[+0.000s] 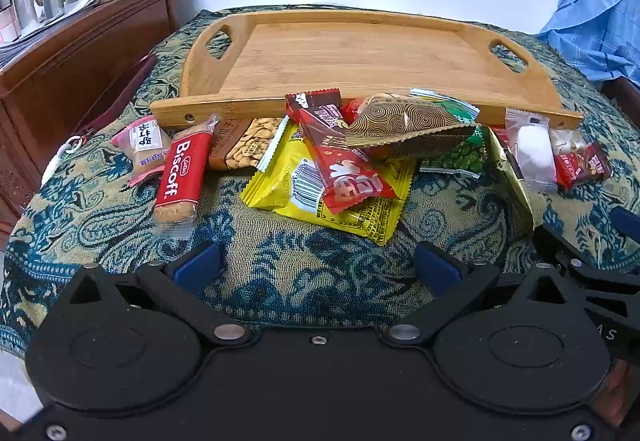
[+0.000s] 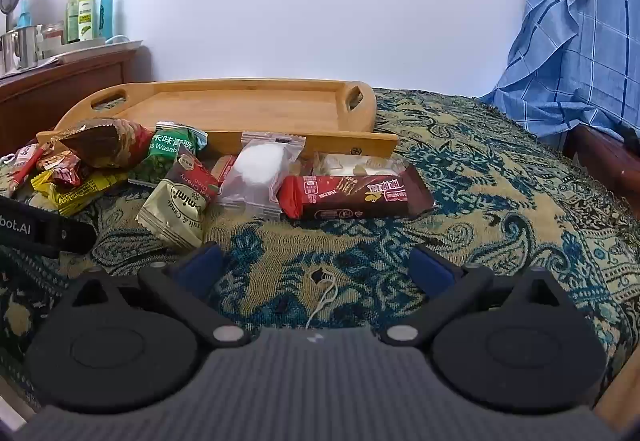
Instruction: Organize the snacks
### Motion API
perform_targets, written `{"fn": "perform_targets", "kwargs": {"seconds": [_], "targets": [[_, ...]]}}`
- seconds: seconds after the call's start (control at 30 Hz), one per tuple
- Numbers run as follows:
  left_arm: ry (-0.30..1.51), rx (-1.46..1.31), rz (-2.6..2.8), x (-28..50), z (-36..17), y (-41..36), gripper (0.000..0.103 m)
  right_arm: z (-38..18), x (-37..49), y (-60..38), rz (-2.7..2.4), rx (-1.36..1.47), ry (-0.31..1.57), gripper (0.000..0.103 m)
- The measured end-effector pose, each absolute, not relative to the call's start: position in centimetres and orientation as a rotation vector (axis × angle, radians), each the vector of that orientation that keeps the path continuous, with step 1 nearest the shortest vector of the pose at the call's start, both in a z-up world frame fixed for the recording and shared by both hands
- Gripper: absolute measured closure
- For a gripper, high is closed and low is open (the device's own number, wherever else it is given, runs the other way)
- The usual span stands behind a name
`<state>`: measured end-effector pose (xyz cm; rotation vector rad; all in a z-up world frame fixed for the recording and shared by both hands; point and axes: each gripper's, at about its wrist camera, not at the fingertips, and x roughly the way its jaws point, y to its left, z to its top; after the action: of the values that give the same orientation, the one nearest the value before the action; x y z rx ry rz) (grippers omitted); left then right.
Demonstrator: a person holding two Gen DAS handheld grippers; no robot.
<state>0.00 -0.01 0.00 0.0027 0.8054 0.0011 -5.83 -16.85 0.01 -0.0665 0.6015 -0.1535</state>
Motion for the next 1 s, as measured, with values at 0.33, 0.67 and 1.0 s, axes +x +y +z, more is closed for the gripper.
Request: {"fn": "perform_targets", "kwargs": {"seconds": [0.33,0.67,1.0], "targets": [[0.805,0.0,0.001,-0.01,0.0,0.03,0.0,-0.04,-5.85,-16.8,-0.154,-0.073,0.598,0.0],[0.803,0.002,0.002,-0.03,0.0,0.01,0.0,-0.06,-5.82,-16.79,-0.155,-0.075,0.596,0.0],[0.802,0.003,0.002,-0.06,-0.01,-0.01,0.0,-0.03,-5.83,-16.76,-0.154,-0.075,0.597,0.0]]}}
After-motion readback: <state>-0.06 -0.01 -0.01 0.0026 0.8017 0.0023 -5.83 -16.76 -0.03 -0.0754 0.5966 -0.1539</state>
